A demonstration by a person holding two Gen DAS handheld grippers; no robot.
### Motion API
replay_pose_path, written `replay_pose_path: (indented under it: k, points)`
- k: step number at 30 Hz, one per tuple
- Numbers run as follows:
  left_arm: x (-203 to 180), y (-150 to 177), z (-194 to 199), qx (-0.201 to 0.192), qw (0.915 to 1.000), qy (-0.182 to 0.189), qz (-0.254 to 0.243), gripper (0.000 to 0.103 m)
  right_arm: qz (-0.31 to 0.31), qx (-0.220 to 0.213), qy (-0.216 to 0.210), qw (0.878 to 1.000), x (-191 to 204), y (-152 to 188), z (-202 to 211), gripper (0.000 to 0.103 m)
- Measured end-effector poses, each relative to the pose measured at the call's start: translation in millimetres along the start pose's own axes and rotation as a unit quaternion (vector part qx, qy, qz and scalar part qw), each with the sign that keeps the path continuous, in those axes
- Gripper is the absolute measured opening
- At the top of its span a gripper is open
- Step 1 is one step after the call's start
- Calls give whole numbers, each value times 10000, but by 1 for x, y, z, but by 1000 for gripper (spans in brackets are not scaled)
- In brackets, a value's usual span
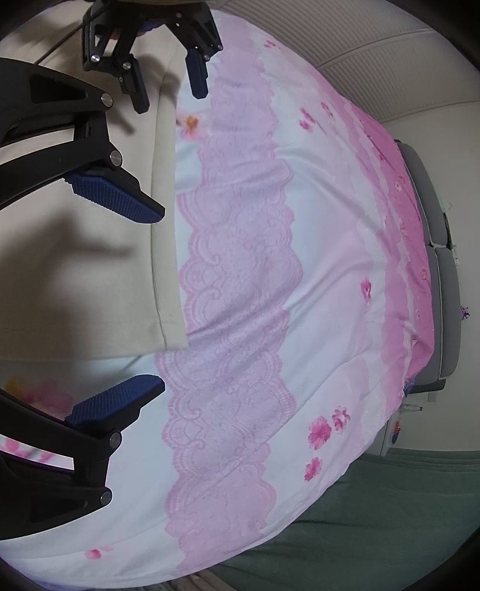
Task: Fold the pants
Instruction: 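Move both tools toward the pants and close both grippers on the waistband edge, then lift the waistband with both grippers and fold it over toward the legs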
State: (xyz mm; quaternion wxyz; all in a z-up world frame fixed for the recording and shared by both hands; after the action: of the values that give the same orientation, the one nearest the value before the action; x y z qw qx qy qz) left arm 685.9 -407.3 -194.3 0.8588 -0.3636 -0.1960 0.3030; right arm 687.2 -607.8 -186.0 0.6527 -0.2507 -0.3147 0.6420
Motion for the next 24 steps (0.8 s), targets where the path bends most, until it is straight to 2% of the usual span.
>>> replay_pose_path:
  k: [4,7,9,12,13,15,16,18,24]
  points:
    - [1,5,-17,147,9999,-33,11,56,-89,2,-39,10000,-7,-1,-10,85]
    - [3,8,-25,269,9995,-41,128,50,-180,98,-99,9997,-13,-1,-19,76]
    - [3,10,-30,364,9991,19,203,41,-301,268,-181,9990,-16,2,-27,69]
    - [-1,13,-35,438,9988,-2,225,32,-438,501,-336,9972,-18,8,-37,53]
    - [-1,14,-36,461,9986,4,252,30,-451,528,-338,9970,-18,10,-39,44]
    - [-1,16,-40,512,9980,16,373,14,-449,534,-291,9971,-19,13,-40,30]
    - [-1,17,-40,503,9979,16,419,12,-460,531,-302,9971,-19,14,-40,22]
    - [-4,16,-38,432,9983,-45,398,7,-457,438,-351,9974,-18,13,-34,14]
    - [-2,16,-30,298,9981,-61,535,5,-383,65,-403,9984,-16,7,-7,10]
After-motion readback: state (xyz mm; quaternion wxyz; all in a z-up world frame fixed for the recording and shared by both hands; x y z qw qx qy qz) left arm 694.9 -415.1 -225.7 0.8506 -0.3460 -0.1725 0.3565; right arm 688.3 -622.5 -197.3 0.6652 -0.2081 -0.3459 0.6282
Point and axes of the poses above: each gripper's, at about its wrist camera, not at the fingertips, and z roughly against the way its jaws point, x to its left, y to its underside, the point moved 5 cm from there along -z, roughly the way its jaws point, and after that the axes turned 12 degrees about -x, right-handed, at the moved point
